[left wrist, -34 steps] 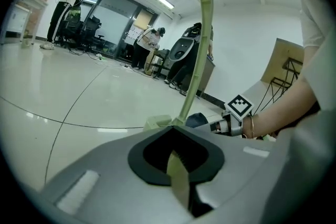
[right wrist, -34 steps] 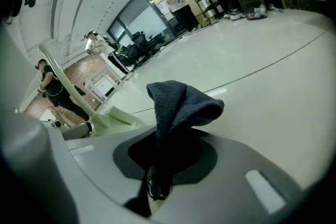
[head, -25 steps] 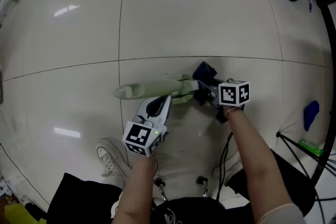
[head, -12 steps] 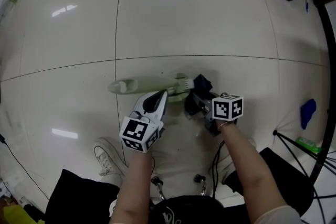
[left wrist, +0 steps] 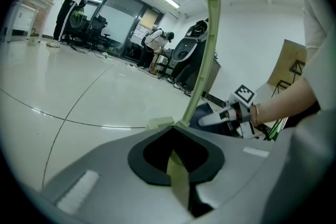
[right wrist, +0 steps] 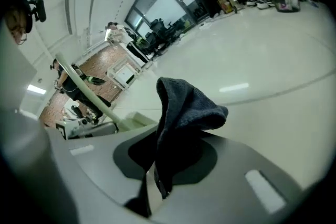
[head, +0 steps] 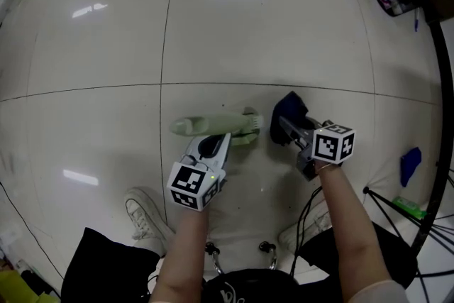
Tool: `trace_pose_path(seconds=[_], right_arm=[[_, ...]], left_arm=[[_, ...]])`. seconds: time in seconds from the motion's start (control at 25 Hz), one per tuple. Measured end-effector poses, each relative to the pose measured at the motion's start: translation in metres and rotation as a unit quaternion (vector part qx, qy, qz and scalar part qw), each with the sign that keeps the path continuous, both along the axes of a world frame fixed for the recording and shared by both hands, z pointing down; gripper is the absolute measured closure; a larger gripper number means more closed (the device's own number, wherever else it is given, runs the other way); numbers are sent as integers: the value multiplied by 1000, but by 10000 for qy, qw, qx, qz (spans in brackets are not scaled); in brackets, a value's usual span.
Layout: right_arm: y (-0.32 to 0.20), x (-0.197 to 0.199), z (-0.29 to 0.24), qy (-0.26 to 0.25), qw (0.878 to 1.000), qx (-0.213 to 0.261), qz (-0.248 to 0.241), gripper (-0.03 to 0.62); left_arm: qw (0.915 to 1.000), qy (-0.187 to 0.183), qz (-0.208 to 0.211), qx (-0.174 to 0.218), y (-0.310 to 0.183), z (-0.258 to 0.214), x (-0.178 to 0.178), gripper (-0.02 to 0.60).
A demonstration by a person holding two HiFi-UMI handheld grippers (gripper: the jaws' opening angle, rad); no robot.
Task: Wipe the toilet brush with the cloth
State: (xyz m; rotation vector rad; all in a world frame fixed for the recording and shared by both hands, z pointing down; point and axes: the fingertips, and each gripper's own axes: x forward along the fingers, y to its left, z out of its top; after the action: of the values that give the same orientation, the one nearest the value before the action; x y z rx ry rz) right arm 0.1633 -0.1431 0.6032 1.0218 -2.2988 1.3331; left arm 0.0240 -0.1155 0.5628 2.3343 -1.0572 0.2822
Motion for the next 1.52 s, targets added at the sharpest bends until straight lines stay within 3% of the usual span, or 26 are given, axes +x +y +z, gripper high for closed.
trace_pose_path(seconds=[0.16, 0.28, 0.48, 0.68, 0.84, 1.08, 1.52], right_arm=[[-60, -53, -61, -484, 9938, 710, -703, 533], [-84, -105, -82, -716, 9861, 946, -1161, 533], [-77, -168, -69, -841, 9641, 610, -2442, 533], [-65, -179, -29, -550, 9456, 57, -3206, 533], [-61, -170, 1, -261, 9433, -194, -3303, 534], [-63, -151, 28, -153, 9538, -420, -2971, 534], [-59, -73, 51, 449, 9688, -572, -2368, 534]], left_arm=[[10000, 3, 66, -37, -2, -1, 3, 575], [9999, 19, 91, -102, -2, -2, -1, 575], [9999, 55, -58, -122, -3, -1, 1, 575], [9999, 23, -106, -50, -3, -3, 1, 575], [9998, -36, -184, -20, -3, -2, 0, 575], [9998, -53, -184, -3, -3, -4, -1, 575], [9997, -102, -218, 12, -3, -2, -2, 577]])
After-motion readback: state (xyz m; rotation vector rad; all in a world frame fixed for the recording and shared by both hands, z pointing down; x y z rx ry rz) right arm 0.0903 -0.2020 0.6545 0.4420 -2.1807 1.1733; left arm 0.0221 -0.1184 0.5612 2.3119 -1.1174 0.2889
